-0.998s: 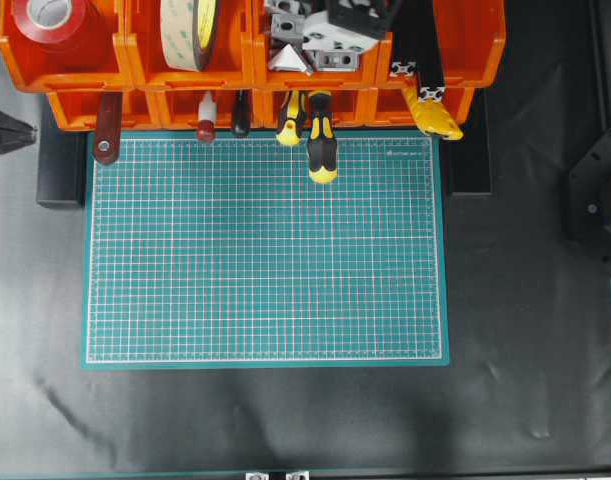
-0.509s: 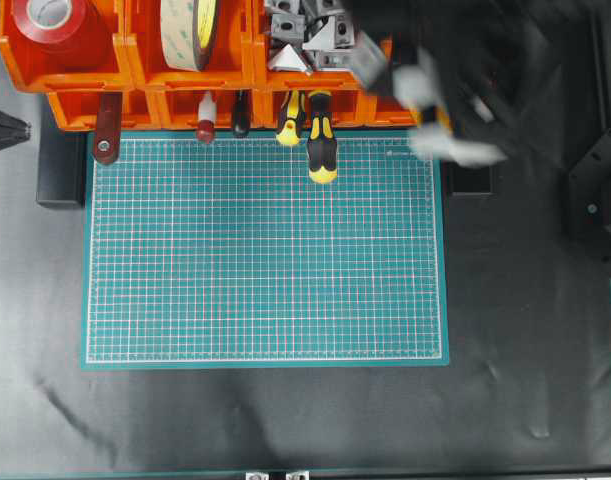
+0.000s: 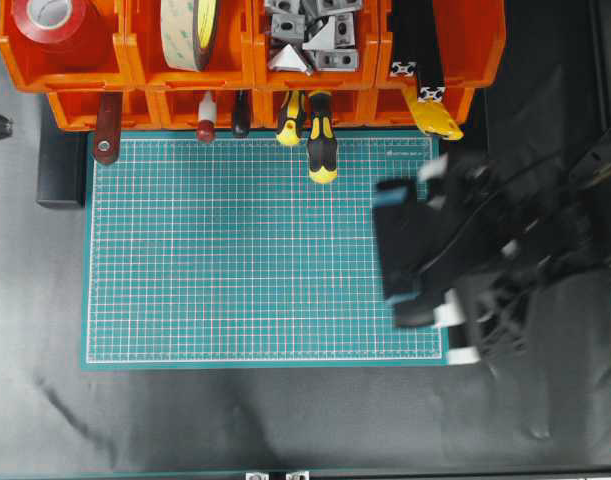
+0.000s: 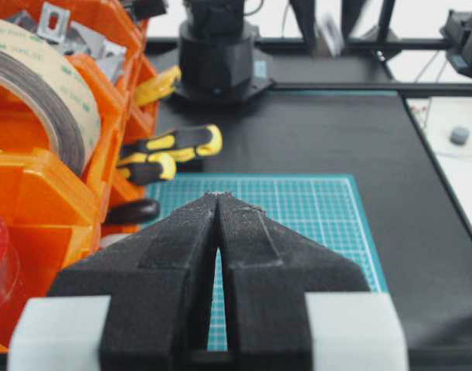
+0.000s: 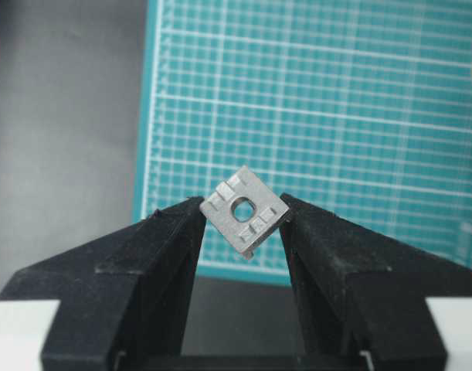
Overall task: Pick corner brachets from container rack with right arm.
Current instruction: 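Lift the bracket out and carry it over the green mat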
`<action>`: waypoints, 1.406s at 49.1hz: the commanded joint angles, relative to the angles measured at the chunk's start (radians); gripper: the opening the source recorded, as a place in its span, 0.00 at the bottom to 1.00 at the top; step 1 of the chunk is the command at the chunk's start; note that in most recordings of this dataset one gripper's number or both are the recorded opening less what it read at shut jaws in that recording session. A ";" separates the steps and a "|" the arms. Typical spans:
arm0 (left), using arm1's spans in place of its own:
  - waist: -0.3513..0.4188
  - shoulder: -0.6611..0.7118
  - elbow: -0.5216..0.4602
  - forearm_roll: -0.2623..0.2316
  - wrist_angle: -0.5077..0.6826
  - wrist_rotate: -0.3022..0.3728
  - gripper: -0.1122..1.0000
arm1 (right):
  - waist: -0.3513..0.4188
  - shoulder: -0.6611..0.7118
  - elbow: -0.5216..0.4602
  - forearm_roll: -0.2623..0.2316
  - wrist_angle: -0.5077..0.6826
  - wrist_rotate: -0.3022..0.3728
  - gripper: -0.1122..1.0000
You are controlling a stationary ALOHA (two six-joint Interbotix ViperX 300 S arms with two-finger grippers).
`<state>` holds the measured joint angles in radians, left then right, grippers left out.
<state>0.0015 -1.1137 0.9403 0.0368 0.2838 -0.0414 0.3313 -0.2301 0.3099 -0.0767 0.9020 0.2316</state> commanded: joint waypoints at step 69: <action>-0.003 0.012 -0.025 0.003 -0.006 -0.002 0.10 | -0.064 0.371 0.048 -0.190 -0.456 0.012 0.39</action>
<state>0.0000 -1.1137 0.9403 0.0368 0.2853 -0.0399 0.2684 0.1565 0.3682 -0.2654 0.4602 0.2439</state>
